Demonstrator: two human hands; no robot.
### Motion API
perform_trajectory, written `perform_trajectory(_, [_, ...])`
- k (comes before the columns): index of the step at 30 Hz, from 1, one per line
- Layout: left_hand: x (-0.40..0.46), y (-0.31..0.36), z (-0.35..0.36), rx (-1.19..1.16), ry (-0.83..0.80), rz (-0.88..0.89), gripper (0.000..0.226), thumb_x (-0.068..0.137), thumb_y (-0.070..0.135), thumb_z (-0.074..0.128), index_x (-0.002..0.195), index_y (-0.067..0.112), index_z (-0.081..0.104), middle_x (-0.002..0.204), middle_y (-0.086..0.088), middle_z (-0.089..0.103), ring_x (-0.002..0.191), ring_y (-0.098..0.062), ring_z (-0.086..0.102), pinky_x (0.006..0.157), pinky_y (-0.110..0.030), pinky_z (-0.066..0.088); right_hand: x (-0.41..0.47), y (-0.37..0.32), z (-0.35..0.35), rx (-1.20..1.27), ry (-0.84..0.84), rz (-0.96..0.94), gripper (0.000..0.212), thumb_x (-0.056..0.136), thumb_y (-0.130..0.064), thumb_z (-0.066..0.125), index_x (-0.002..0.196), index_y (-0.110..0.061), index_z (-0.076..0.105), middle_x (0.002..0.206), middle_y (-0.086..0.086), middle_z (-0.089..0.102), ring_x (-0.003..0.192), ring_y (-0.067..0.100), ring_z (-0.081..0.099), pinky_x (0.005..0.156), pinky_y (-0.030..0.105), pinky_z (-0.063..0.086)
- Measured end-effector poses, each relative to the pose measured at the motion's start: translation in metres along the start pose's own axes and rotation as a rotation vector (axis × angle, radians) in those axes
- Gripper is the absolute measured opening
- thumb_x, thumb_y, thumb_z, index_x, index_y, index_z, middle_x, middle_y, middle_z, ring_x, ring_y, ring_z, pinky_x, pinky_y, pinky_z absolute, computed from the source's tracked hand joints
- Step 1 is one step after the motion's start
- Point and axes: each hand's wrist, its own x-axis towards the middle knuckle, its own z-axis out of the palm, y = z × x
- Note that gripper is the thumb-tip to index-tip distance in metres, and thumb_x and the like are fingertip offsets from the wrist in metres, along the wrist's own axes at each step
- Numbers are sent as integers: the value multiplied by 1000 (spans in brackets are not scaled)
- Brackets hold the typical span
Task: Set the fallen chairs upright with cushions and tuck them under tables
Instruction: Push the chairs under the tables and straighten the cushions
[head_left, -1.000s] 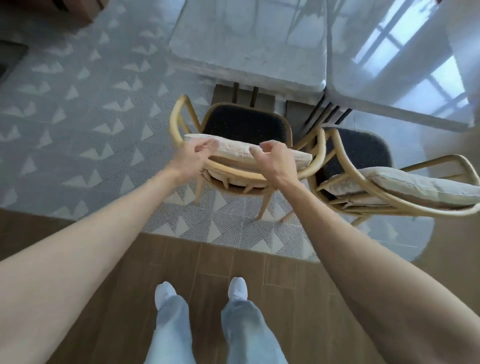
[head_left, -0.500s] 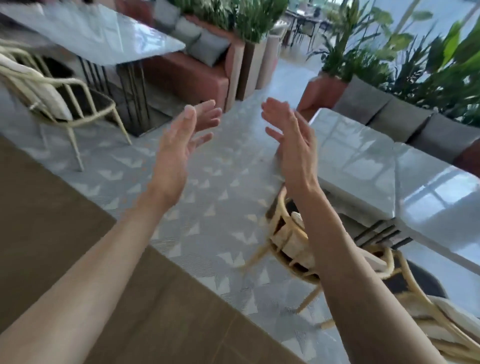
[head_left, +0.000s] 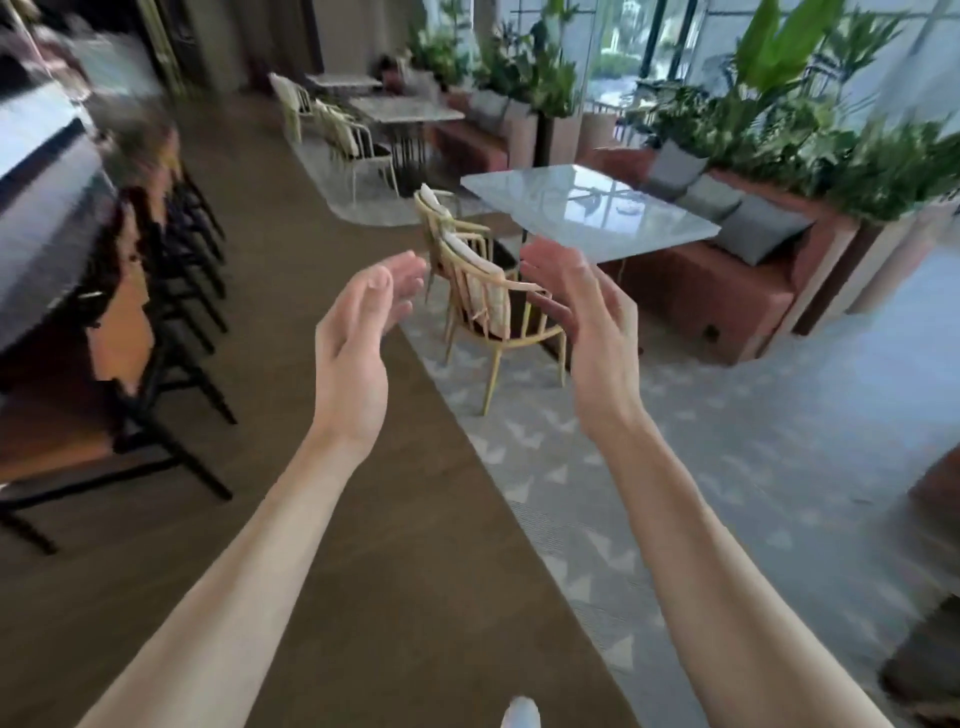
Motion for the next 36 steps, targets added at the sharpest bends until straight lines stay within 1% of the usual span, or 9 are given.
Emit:
perform_trajectory(5, [106,-61,-38,75,14,57,41,103,41,42,123,16,67,126,-2,71,121,-20,64,107,-50,48,103,76,66,61,-41,-29,36,100,-44,49,118,-25,74,122,-3,75,121,16,66,111,53,46])
perform_trajectory(9, [201,-122,-65,111,5,34,40,105,38,41,125,15,67,126,-1,70,121,-19,64,107,-49,48,202,137,115,97,-1,-8,45,102,-41,48,127,-12,70,123,-2,75,118,15,69,106,46,52])
perform_trajectory(17, [370,-220,-141,99,27,0,40,102,42,42,126,18,65,128,-2,69,123,-20,63,108,-49,47,372,222,218,66,9,24,47,101,-42,48,126,-10,71,121,-1,75,115,14,70,100,37,55])
perform_trajectory(19, [407,-252,-159,83,31,5,40,102,42,43,124,18,66,127,-2,70,122,-21,64,107,-49,48,406,249,234,36,5,14,45,101,-42,47,124,-12,72,121,-2,75,115,15,70,101,39,54])
perform_trajectory(23, [501,-340,-188,51,4,-8,36,103,44,44,120,23,69,124,0,71,120,-22,64,106,-53,47,479,329,263,-33,49,-12,35,103,-40,47,116,-23,75,117,-4,77,114,17,70,106,51,51])
perform_trajectory(26, [571,-398,-189,-4,-77,-74,33,102,45,45,115,28,70,121,0,72,119,-23,64,106,-55,46,528,375,275,-90,156,36,34,103,-40,48,114,-23,75,119,0,76,116,19,69,108,56,48])
perform_trajectory(29, [638,-451,-183,-37,-189,-149,33,102,46,46,113,29,71,119,2,72,118,-20,64,108,-53,46,573,409,278,-125,310,92,41,103,-40,47,122,-14,72,122,3,75,116,22,69,108,55,48])
perform_trajectory(32, [703,-496,-164,-57,-310,-205,30,103,44,45,111,29,70,113,7,74,113,-16,66,106,-49,48,609,433,274,-164,459,107,43,100,-39,49,121,-10,72,121,6,75,116,23,70,104,49,53])
perform_trajectory(36, [764,-561,-130,-50,-456,-233,35,104,46,43,114,25,69,112,5,74,110,-15,67,103,-45,51,653,471,256,-232,638,127,39,96,-42,50,112,-16,75,117,4,76,111,18,72,98,41,57])
